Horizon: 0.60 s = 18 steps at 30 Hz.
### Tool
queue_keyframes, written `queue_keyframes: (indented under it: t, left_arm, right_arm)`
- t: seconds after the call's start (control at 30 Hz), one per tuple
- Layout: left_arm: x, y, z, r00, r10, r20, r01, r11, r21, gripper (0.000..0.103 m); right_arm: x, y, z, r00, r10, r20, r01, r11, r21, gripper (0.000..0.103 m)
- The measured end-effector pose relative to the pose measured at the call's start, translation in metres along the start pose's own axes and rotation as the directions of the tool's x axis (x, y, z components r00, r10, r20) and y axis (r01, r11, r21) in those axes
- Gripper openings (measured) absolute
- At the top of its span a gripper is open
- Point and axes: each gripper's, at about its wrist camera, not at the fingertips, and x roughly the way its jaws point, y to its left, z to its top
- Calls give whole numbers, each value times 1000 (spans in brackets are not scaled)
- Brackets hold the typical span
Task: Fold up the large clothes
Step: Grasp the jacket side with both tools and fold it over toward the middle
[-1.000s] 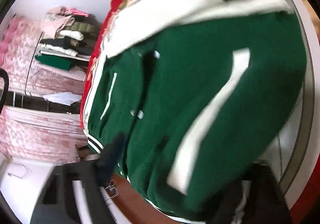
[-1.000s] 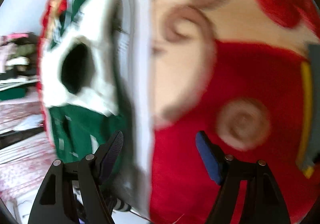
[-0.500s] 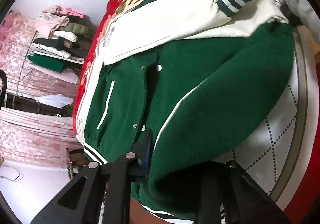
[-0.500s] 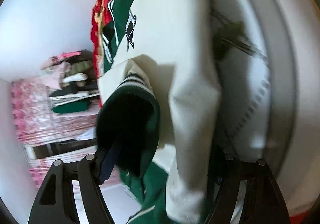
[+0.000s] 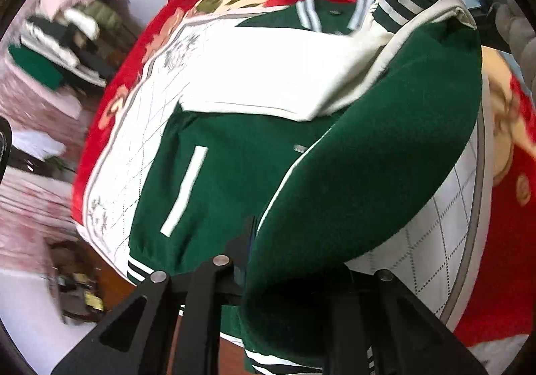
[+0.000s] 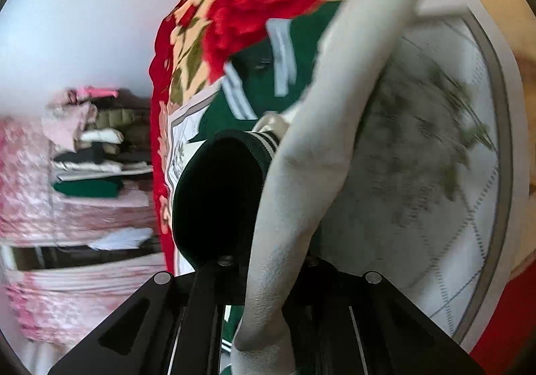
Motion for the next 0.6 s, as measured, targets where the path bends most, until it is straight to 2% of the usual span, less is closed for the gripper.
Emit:
queue_keyframes:
  t: [0.13,0.23,0.3,0.4,0.43,0.47,0.5,0.53,0.57,0.6]
  left_arm:
    - [18,70,9,996,-83,-16,82,993,-82,14]
    - [47,119,8,989,-136,-52,128,982,-139,14]
    - [69,144,5,981,-173,-82,155,969,-190,14]
    - [113,186,-4,960,-247,-132,198,932,-304,15]
    - [126,195,-7,955,-257,-146,200,925,-324,19]
    - [140,205,-11,947,-276,-161,205,911,-359,20]
    - [156,217,-16,933,-318,-169,228,885,-406,21]
    - [167,225,-19,918,-355,-177,249,863,-439,23]
    - [180,237,-24,893,-411,-185,277,825,-493,23]
    - [186,247,-28,878,-443,-179,294,796,-529,23]
  right_arm:
    - [34,101,2,990,-143,-5,141,981,-132,10]
    - [88,166,-1,974,-225,-35,213,956,-203,10]
    - [137,204,-6,953,-294,-73,266,928,-262,10]
    - [208,238,-18,916,-381,-124,324,886,-331,10]
    - [232,242,-24,902,-405,-146,340,879,-334,10]
    - [251,242,-29,886,-433,-167,358,867,-347,10]
    - [265,239,-33,871,-458,-178,378,856,-351,10]
    - [280,238,-35,856,-479,-193,398,850,-344,16]
    - [296,235,-38,844,-487,-223,403,852,-333,24]
    - [309,237,-38,838,-483,-256,398,860,-318,40]
